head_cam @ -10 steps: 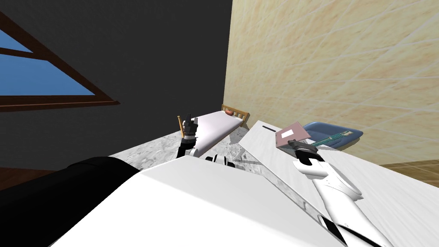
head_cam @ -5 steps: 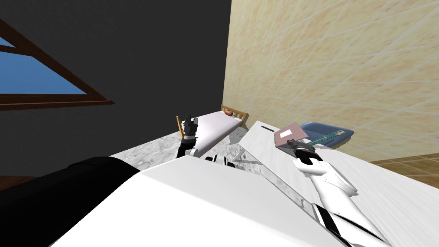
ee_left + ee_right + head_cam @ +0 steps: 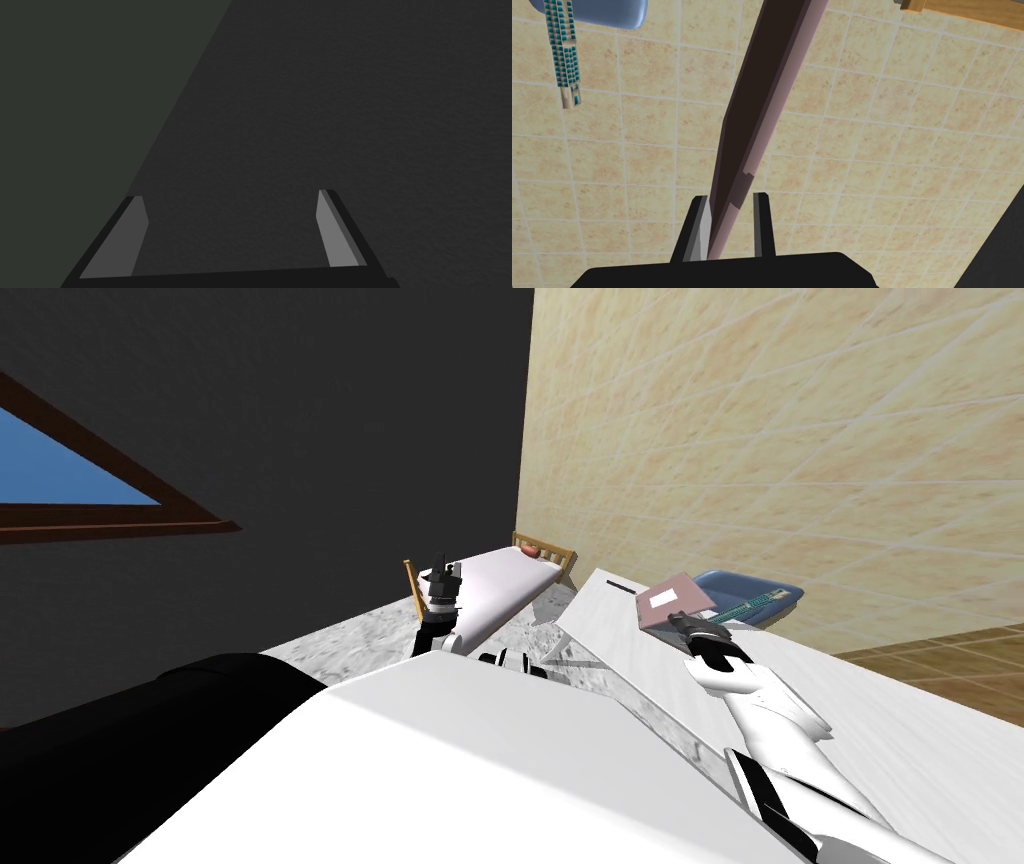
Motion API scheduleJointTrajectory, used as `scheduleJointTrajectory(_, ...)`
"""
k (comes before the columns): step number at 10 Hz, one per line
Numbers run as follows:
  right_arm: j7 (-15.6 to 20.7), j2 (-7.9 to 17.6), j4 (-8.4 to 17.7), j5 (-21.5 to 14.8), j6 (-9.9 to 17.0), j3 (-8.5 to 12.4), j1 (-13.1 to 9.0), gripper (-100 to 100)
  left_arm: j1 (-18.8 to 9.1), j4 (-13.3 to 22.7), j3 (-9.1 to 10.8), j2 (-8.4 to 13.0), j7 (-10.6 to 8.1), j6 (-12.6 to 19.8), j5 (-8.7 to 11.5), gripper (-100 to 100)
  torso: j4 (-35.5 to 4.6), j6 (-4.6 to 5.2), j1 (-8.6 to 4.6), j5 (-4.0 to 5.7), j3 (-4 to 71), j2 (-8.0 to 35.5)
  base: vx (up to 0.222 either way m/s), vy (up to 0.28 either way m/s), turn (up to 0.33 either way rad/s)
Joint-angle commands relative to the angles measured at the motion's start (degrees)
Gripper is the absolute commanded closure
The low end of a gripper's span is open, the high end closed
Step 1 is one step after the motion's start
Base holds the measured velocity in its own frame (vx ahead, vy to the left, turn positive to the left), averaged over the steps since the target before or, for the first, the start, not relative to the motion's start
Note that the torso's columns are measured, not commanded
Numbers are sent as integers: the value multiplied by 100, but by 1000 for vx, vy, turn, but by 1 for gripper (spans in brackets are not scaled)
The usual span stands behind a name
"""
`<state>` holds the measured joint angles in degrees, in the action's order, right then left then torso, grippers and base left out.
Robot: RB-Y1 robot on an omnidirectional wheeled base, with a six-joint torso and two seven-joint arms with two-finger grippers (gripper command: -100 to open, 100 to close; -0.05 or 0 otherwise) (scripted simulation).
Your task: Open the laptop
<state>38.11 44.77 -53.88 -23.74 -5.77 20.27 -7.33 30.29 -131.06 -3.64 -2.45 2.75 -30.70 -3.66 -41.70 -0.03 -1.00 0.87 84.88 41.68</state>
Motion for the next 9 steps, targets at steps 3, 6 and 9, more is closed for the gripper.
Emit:
scheduleJointTrajectory(3, 124, -4, 671, 240, -472, -64, -326, 100, 0, 0, 0, 0, 0, 0, 0, 0, -20, -13, 39, -35, -5, 11, 12, 19, -30)
scheduleJointTrajectory(6, 219, 69, 1202, 500, -948, -111, -681, 100, 1, 0, 1, 0, 0, 0, 0, 0, -16, 15, 33, -32, 2, 2, 11, 27, -103)
scheduleJointTrajectory(9, 314, 142, 1679, 760, -1320, -158, -1035, 100, 0, 0, 1, 1, 0, 0, 0, 0, -8, 2, 26, -11, -11, 20, 17, 15, -65)
